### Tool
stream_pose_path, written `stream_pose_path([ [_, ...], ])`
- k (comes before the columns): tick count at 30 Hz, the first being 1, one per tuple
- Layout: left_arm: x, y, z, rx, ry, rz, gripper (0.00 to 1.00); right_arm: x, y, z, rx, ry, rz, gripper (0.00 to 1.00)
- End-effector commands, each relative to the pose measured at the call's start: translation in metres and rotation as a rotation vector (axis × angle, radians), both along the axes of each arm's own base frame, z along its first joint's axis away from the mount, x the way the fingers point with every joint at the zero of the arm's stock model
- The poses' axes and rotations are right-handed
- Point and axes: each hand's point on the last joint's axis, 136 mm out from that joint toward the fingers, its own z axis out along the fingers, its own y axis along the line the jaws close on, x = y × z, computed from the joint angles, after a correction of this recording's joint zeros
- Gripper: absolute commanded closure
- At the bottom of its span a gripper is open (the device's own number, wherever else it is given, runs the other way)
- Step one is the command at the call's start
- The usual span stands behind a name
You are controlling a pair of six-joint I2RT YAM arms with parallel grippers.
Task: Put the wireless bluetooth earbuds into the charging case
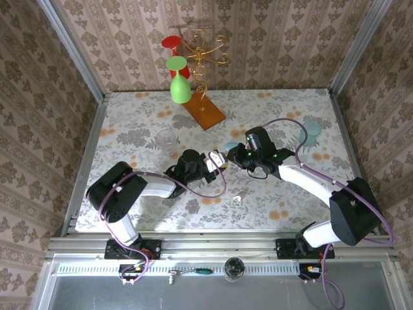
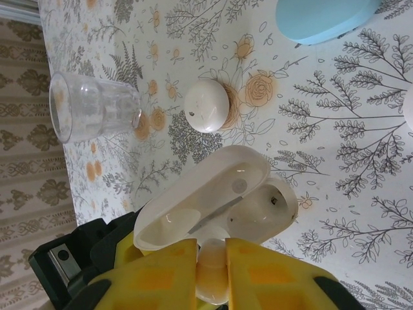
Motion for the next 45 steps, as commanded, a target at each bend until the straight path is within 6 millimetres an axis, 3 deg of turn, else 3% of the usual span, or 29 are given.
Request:
stream_pose_path([
  [1, -0.004, -0.012, 0.016, -0.03, -0.039, -0.046, 1.0, 0.002, 0.009, 0.005, 0.036, -0.007, 0.032, 0.76],
  [11, -0.006, -0.009, 0.017, -0.069, 0.013, -0.051, 1.0, 0.0, -0.008, 0.015, -0.027, -0.065, 0.032, 0.6],
  [16, -0.006, -0.002, 0.022, -0.14, 0.06, -0.074, 1.0, -0.004, -0.019, 0.037, -0.036, -0.163, 0.048, 0.57],
  [21, -0.005, 0.013, 0.029, -0.19, 0.079, -0.102, 1.0, -0.009, -0.043, 0.043, -0.102, -0.226, 0.034, 0.56],
  [25, -0.008, 0.029, 0.042, -0.248, 0.085, -0.14, 1.0, -0.017, -0.063, 0.029, -0.172, -0.203, 0.032, 0.55],
  [28, -0.014, 0.039, 0.054, -0.306, 0.094, -0.198, 1.0, -0.026, -0.067, 0.017, -0.226, -0.172, 0.087, 0.53],
  [35, -0.025, 0.045, 0.066, -0.327, 0.078, -0.259, 1.0, -0.056, -0.058, -0.021, -0.226, -0.022, 0.235, 0.5],
  [45, -0.019, 0.048, 0.067, -0.309, 0.082, -0.237, 1.0, -0.102, -0.043, -0.069, -0.198, 0.182, 0.341, 0.49],
])
